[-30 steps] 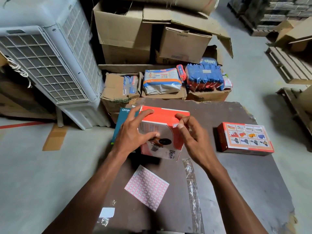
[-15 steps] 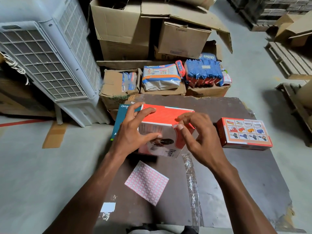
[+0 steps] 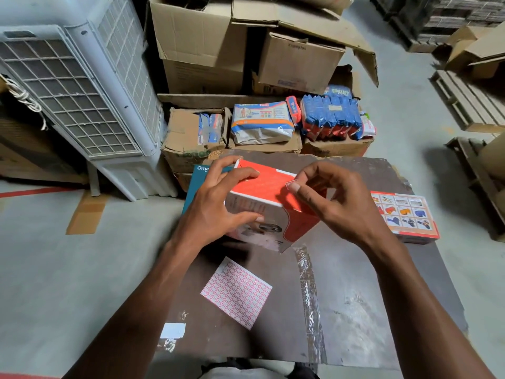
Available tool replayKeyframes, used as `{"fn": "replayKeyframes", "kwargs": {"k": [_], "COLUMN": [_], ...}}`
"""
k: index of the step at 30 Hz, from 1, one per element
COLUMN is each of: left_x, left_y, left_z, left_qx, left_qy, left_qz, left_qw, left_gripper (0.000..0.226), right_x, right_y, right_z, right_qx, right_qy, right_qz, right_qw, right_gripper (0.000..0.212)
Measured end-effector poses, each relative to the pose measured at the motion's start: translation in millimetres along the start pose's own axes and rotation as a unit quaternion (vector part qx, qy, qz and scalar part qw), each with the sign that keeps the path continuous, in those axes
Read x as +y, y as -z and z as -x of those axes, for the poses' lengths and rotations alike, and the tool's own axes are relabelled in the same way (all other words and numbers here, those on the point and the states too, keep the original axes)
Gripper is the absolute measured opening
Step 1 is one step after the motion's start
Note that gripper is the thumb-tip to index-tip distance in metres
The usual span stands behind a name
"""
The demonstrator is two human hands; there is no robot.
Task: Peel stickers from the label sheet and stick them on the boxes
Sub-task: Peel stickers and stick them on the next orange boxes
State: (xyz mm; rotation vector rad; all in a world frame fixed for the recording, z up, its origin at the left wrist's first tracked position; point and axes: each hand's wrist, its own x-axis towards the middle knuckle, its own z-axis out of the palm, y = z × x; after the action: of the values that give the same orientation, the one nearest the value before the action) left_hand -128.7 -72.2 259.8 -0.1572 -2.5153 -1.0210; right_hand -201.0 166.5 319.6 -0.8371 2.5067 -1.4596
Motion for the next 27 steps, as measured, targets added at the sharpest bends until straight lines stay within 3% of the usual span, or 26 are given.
{"fn": "replayKeyframes", "kwargs": {"k": [7,20,27], "left_x": [-0.7,-1.7,-3.3], "left_y": [-1.4,2.0,3.0], "left_z": [10.9,19.8,24.7], "left_qx": [0.027,0.016,0.058], "left_qy": [-0.025,-0.068,-0.119], "left_qz": [-0.021,-0.014,-0.016], "left_qw": [0.999,0.997,0.991], "left_gripper": [0.1,0.086,0.078], "right_x": [-2.0,-7.0,-9.9], "right_y": [6.1,2.5,9.5], "right_z": [-3.8,-1.3,1.1], "right_qx": [0.0,-0.069,-0.117], "right_qy": [0.004,-0.001,0.033], "right_qz": [0.011,0.013,0.014], "right_qw": [1.0,0.998,0.993], "right_gripper": [0.012,0.011,0.01]}}
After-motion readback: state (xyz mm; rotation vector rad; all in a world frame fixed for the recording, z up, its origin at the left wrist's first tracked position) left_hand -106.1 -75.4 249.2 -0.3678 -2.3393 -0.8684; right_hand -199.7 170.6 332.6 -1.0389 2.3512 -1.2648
